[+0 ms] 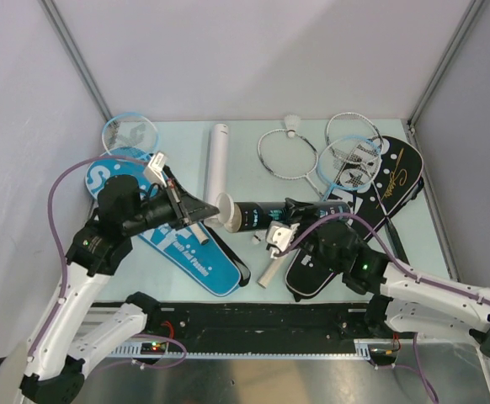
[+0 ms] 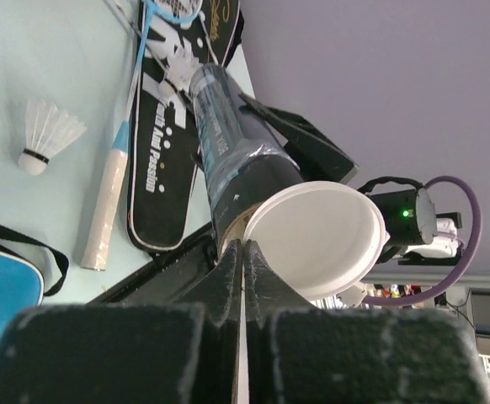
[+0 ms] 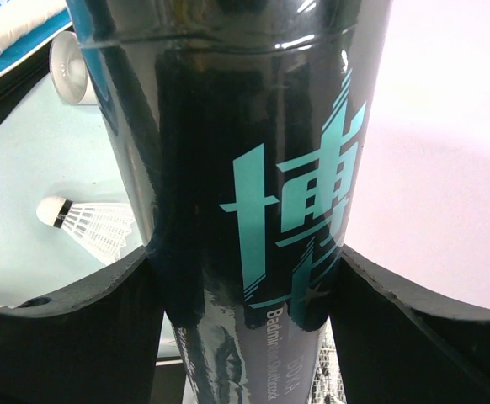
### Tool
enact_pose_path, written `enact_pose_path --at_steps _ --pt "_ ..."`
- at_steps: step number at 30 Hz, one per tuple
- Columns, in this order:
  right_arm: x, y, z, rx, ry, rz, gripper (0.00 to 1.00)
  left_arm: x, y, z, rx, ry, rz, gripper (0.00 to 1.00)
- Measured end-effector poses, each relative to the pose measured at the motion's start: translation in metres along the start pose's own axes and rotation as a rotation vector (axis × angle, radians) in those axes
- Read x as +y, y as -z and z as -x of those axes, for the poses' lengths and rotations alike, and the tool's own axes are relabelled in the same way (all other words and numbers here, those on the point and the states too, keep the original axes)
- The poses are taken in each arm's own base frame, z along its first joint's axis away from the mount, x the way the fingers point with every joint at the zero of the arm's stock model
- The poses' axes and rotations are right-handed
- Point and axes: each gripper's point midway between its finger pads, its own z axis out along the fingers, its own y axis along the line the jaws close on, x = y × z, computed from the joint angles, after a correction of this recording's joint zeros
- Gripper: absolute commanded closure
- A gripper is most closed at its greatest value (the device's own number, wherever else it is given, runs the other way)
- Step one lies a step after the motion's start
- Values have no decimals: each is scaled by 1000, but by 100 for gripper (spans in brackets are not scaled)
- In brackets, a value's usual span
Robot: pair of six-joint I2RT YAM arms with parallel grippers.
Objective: Pack up the badminton gear
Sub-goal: Close the lid on the shuttle tube.
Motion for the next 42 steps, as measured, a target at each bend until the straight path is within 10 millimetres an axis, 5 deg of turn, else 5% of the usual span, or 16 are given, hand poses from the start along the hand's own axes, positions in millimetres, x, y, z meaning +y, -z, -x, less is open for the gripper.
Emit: enact_pose_path --at_steps 8,42 --pt "-2 -5 2 24 38 -5 80 16 -8 -17 77 25 15 100" --pt "6 -13 -12 89 98 19 80 57 -18 -21 77 -7 167 100"
